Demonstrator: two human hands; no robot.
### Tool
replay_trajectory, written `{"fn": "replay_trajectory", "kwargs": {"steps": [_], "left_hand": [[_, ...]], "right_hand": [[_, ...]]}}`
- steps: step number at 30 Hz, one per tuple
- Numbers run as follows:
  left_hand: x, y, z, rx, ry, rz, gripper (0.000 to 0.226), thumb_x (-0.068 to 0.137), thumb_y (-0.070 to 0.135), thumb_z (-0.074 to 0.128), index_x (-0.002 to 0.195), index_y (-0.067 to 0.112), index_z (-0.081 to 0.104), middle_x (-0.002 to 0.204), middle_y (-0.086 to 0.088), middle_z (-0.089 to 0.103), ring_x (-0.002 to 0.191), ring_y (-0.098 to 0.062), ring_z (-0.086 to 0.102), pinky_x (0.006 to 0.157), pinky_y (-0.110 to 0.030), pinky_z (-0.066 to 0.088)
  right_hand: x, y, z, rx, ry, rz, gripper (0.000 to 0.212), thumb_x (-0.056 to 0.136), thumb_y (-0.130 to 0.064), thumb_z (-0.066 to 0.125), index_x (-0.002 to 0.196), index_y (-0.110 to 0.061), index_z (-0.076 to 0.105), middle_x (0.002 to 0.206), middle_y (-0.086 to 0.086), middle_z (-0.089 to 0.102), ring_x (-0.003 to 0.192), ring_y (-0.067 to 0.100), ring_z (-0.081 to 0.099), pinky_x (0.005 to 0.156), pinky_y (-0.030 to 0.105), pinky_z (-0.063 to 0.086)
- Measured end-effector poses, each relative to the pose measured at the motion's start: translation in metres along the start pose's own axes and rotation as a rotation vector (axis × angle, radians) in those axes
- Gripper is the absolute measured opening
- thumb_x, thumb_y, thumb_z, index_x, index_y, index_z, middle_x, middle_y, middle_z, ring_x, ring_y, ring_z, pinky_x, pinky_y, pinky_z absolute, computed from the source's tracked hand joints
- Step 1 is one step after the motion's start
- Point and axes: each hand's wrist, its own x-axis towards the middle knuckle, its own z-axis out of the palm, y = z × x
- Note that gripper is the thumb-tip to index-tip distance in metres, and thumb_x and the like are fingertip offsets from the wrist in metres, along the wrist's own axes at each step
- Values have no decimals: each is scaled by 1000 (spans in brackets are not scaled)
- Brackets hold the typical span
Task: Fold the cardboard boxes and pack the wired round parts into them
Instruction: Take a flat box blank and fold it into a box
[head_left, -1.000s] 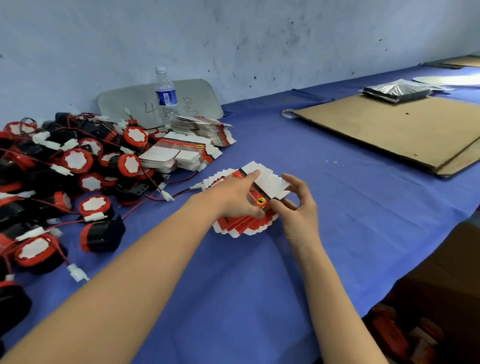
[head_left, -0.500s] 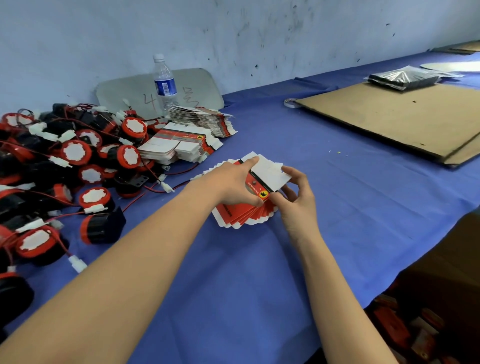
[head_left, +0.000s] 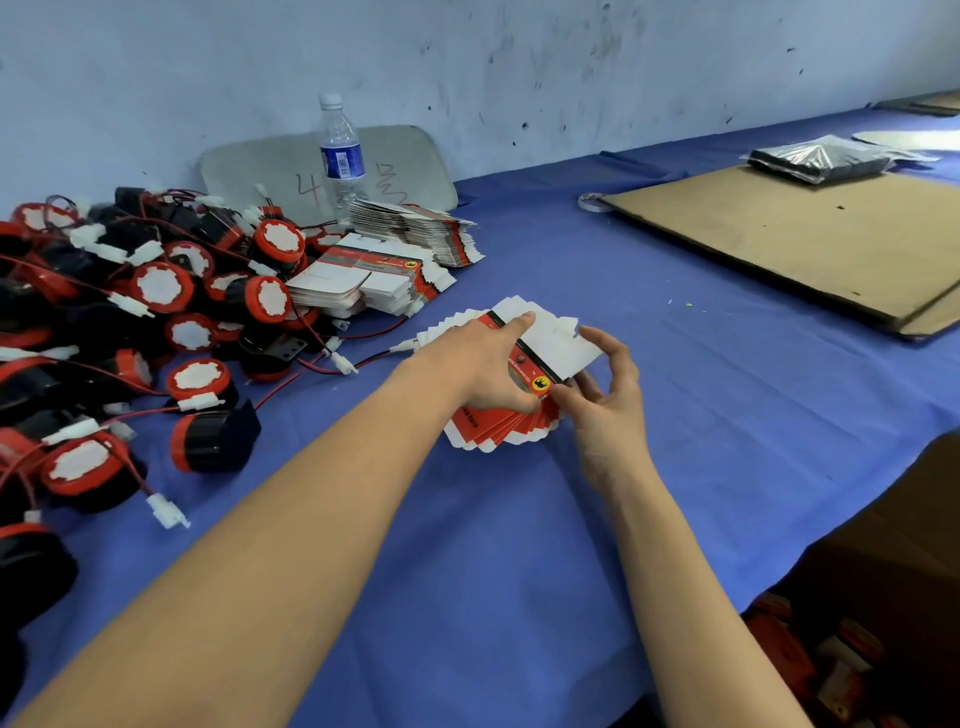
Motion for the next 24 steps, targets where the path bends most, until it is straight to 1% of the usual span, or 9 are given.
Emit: {"fn": "replay_trajectory", "kwargs": {"steps": [2,3,5,7,13,16,19,22,24], "left_hand": [[0,-2,-1,-27,-15,-14,102,73,62,67,152,40,7,144,-8,45,128,-29,45,89,-34,41],[0,-3,-2,-37,-23,-20,103,72,64,67,152,40,7,143,-8,45,128,-29,45,87,-33,41],[-1,-5,-5,-44,-28,-23,105,71,66,68,152,39,8,143,-9,45,129,-29,43,90,-34,42],[-1,-7,-7,-44,-22,-19,105,72,66,69,153,37,9,145,-8,44,132,-29,41,97,-37,41],[-2,-3,-6,29,-35,17,101,76,62,65,153,34,7,143,-10,46,129,-30,44,95,-37,43],[-3,4,-4,121,-42,76,100,78,57,63,154,33,3,138,-12,50,123,-31,49,88,-35,43],[-5,10,-3,179,-63,119,104,78,59,58,152,33,-11,133,-15,51,117,-34,50,89,-40,44],[-7,15,0,213,-33,179,96,87,57,48,151,29,-18,120,-17,58,99,-32,53,76,-35,39],[-7,18,4,285,66,198,85,94,47,42,153,21,-13,116,-18,60,87,-30,50,69,-34,34]], "right_hand": [[1,0,-1,96,-31,44,67,82,25,47,122,-28,51,129,13,58,103,22,68,62,27,55],[1,0,-1,124,-41,50,70,82,26,46,126,-28,49,121,6,64,97,17,70,61,24,55],[2,-2,-1,134,-25,48,77,80,28,47,128,-32,48,128,-4,58,96,12,70,61,23,56],[3,-2,-2,127,-3,57,81,79,28,48,126,-38,49,136,3,49,104,13,68,63,24,56],[5,-2,-3,105,-24,70,86,78,28,48,130,-41,45,118,-1,60,94,13,69,63,27,57],[5,-2,-5,74,-35,78,88,78,27,49,135,-40,42,118,1,59,92,18,70,62,30,57],[4,-2,-4,66,-44,94,88,77,27,51,132,-42,44,109,7,61,87,22,69,61,28,56],[3,1,0,63,-51,90,84,78,25,51,126,-43,47,105,4,64,84,18,68,63,26,56],[1,2,2,0,-36,63,76,80,21,53,128,-38,46,106,0,65,83,10,67,63,22,54]]}}
